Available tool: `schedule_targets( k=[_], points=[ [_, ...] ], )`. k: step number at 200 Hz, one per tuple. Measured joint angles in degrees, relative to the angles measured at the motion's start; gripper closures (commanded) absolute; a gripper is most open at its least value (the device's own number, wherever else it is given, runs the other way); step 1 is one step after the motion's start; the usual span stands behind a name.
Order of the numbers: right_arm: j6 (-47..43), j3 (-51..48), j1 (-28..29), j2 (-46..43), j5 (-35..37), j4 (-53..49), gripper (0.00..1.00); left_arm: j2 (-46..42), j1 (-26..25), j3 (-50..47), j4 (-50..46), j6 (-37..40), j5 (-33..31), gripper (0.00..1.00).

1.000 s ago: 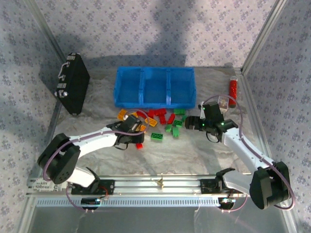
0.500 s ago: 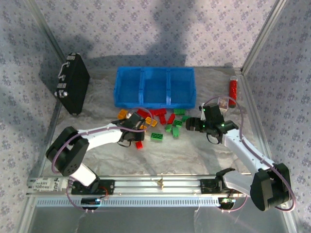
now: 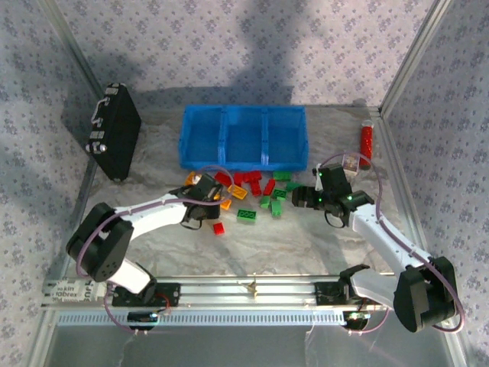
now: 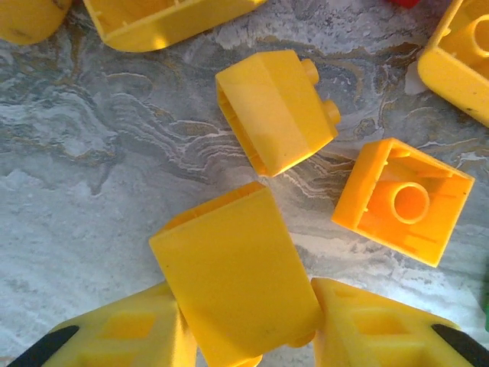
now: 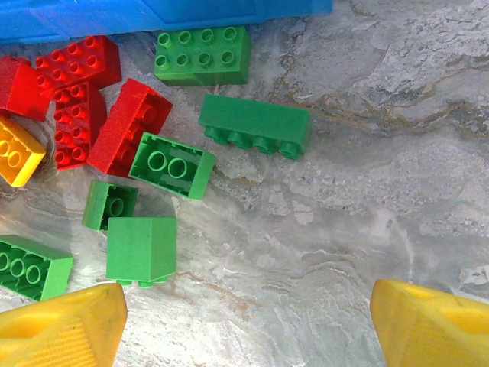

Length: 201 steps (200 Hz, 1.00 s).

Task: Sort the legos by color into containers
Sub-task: Pick up the lego from the center of the table, then place the lego in the container.

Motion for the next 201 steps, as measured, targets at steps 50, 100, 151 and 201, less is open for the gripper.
schedule_targets(
  k=[50,100,151,201],
  points=[
    [0.0,-0.1,0.0,0.4,0.4,0.7,0.15,-9.9,0.1,-1.8,-2.5,0.1,-1.5,0.63],
    [0.0,-0.1,0.0,1.7,0.4,1.4,0.15,-14.0,0.2,1.4,-6.5,2.2,-1.8,0.64],
    [0.0,-0.1,0.0,1.7,0.4,1.6,0.15,-6.0,0.3,18.7,-8.9,7.4,-1.2,0.64],
    [0.0,-0.6,0.0,1.3,0.4,1.4,0.15,12.9,1.6,40.5,-11.6,12.6,1.8,0.64]
  ],
)
